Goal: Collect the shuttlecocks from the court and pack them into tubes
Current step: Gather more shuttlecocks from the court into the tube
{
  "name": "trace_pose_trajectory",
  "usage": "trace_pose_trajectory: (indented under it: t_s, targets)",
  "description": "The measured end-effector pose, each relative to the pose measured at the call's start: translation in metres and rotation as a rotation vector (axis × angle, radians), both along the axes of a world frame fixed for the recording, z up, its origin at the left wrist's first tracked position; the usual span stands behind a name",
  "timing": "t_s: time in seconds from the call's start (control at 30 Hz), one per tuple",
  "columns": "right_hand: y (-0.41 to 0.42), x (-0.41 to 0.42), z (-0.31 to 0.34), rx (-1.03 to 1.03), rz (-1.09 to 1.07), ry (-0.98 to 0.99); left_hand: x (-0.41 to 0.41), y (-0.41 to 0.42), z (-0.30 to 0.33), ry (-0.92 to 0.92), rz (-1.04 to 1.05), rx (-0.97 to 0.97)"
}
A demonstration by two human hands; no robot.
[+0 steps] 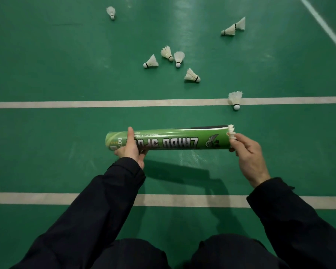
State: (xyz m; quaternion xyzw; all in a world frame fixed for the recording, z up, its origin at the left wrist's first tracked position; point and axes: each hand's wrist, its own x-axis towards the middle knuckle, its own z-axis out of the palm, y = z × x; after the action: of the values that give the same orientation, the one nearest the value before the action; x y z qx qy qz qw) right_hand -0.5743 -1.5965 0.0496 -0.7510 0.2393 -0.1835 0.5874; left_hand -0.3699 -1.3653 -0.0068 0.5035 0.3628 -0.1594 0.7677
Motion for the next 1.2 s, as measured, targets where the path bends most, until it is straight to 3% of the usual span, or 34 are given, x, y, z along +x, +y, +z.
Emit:
trace_pose_trajectory:
  t_s: [0.23, 0.3, 0.43, 0.67, 0.8, 1.03, 1.2]
  targets:
    - [0.004, 0.013, 0.008, -0.12, 0.282, 0.358, -0.007, -0.006, 0.009, 0.061, -0.186, -0.195]
    - [0.013, 0.019, 0.011, 0.027, 0.361, 0.312, -0.008, -0.01, 0.01, 0.048, -0.203, -0.198]
    - [0.021, 0.026, 0.012, 0.492, 0.282, 0.218, -0.009, -0.009, 0.012, 0.015, -0.22, -0.203]
    - [0.011, 0.024, -0.005, 0.761, 0.194, 0.318, -0.019, -0.019, 0.016, -0.03, -0.256, -0.185]
    - [0.025, 0.023, -0.019, 0.841, 0.148, 0.278, -0.048, -0.046, 0.022, 0.008, -0.494, -0.274]
    - [0.012, 0.006, -0.034, 0.687, -0.181, 0.106, -0.081, -0.102, 0.027, 0.053, -0.599, -0.271]
    - [0.011, 0.001, -0.026, 0.437, -0.205, 0.099, -0.073, -0.098, 0.015, 0.06, -0.542, -0.293]
